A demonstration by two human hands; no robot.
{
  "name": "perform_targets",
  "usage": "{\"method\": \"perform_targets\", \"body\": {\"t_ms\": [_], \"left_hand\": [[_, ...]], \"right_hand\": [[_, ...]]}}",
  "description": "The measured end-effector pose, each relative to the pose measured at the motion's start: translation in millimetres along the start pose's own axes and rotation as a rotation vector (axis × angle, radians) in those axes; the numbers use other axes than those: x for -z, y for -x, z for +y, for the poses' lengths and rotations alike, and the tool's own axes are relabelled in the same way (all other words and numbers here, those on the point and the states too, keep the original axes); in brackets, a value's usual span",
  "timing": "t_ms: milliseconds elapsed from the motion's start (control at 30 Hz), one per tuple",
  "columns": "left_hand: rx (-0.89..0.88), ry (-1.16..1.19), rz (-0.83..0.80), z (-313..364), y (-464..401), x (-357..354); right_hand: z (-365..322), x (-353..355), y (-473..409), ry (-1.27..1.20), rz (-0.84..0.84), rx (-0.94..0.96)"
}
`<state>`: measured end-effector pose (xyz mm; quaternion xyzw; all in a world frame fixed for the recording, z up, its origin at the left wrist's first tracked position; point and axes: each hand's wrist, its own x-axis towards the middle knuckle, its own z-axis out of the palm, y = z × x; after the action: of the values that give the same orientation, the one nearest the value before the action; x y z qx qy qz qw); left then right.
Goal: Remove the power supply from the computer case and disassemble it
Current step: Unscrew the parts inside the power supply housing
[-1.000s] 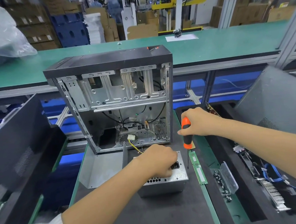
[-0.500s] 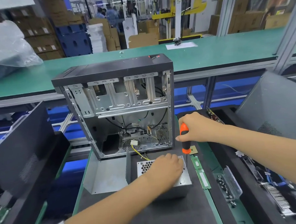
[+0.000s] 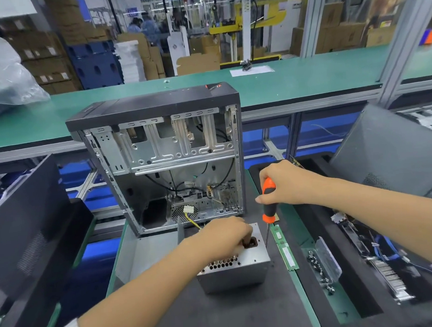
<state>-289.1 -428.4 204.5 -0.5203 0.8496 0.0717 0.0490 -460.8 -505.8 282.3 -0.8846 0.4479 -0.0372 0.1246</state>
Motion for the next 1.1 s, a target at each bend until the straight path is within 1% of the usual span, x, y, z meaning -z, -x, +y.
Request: {"method": "perform_targets", "body": {"t_ms": [67, 167, 267, 367, 567, 767, 867, 1033, 1100], "left_hand": [[0.007, 0.041, 0.023, -4, 1, 2], [0.021, 0.013, 0.029, -5, 1, 0], [0.045, 0.008, 0.049, -7, 1, -2], [0.028, 0.035, 0.073, -11, 2, -5], [-0.012, 0.143, 0.064, -19, 5, -5], [-0.047, 0.020, 0.072, -13, 2, -4], [-0.030, 0.011, 0.057, -11, 1, -4], [0.036, 0.120, -0.018, -10, -3, -1], [0.048, 0.098, -0.028, -8, -4, 0]], "right_hand": [[2, -3, 3, 0.005, -0.003, -0.019], [6, -10, 4, 0.009, -0.030, -0.056], [11, -14, 3, -0.043, -0.061, -0.081], [14, -16, 3, -0.076, -0.073, -0.100], [15, -15, 7, -0.043, -0.075, -0.100], [8, -7, 7, -0.028, -0.057, -0.073], [6, -6, 8, -0.019, -0.058, -0.066], [7, -5, 10, -0.020, -0.063, -0.061], [8, -6, 10, -0.015, -0.059, -0.062]]}}
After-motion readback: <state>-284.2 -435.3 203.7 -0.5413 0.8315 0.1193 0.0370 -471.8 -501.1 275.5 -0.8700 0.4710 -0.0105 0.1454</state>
